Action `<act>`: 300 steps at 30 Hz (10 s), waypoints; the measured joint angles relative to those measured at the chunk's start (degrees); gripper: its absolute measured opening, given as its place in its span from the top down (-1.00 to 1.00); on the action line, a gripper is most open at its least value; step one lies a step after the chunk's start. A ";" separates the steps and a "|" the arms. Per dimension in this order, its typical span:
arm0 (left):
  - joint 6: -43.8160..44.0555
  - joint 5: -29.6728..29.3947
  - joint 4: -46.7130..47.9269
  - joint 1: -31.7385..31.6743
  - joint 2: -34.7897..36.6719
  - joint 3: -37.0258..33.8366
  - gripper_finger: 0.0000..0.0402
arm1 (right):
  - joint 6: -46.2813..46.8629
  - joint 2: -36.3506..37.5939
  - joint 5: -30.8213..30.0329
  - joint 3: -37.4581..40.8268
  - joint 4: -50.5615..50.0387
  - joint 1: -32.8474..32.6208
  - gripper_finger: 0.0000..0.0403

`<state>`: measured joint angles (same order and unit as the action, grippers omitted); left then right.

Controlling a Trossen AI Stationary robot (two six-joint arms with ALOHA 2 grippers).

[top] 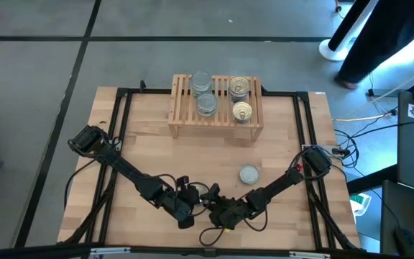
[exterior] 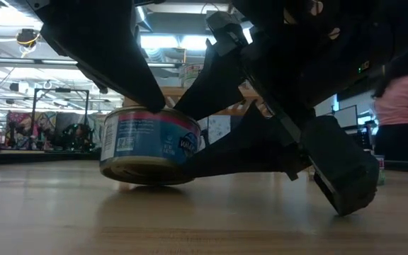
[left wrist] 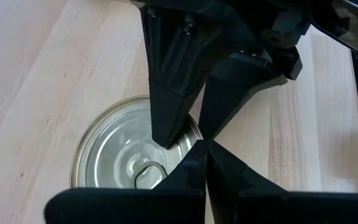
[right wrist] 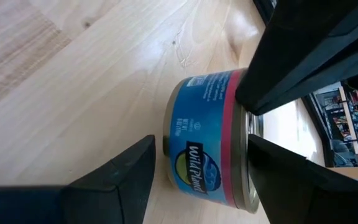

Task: Stack canned seafood by type on shelf
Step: Stack the blue pink tuna can on top of the blue pink tuna can on the shelf

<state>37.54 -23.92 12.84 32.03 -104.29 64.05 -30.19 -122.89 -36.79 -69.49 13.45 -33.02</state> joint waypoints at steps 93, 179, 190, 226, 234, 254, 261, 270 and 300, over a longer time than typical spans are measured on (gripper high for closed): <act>-1.40 9.04 18.62 -0.42 18.54 0.04 0.33 | 2.77 7.51 -8.08 0.13 -3.30 0.25 0.06; -5.98 3.71 16.57 -0.46 20.14 0.00 0.35 | -27.46 43.58 -8.40 -0.04 -38.97 46.21 0.00; -5.88 3.71 16.55 -0.46 20.14 0.00 0.35 | -28.79 43.58 -7.13 -0.04 -37.81 46.21 -0.05; -5.84 3.71 16.55 -0.47 20.13 -0.02 0.35 | -26.96 43.25 -5.61 0.02 -36.32 46.19 -0.06; -5.84 3.71 16.55 -0.48 20.13 -0.02 0.35 | -27.26 43.24 -6.93 0.02 -36.41 46.19 -0.06; -5.84 3.71 16.52 -0.46 20.13 -0.02 0.35 | -27.38 39.69 -12.70 -0.02 -31.56 46.17 -0.06; -5.84 3.71 16.51 -0.47 20.13 -0.02 0.35 | -30.19 39.71 -9.71 -0.02 -30.85 46.21 -0.06; -5.84 3.71 16.50 -0.47 20.13 -0.02 0.35 | -30.32 40.04 -8.70 -0.04 -30.46 46.21 -0.06; -9.01 0.52 15.17 -1.01 20.13 -0.02 0.35 | -28.19 40.06 -7.07 -3.65 -34.38 46.17 -0.06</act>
<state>28.53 -23.40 28.01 31.03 -84.16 64.03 -58.38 -82.83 -43.86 -73.14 -20.93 13.15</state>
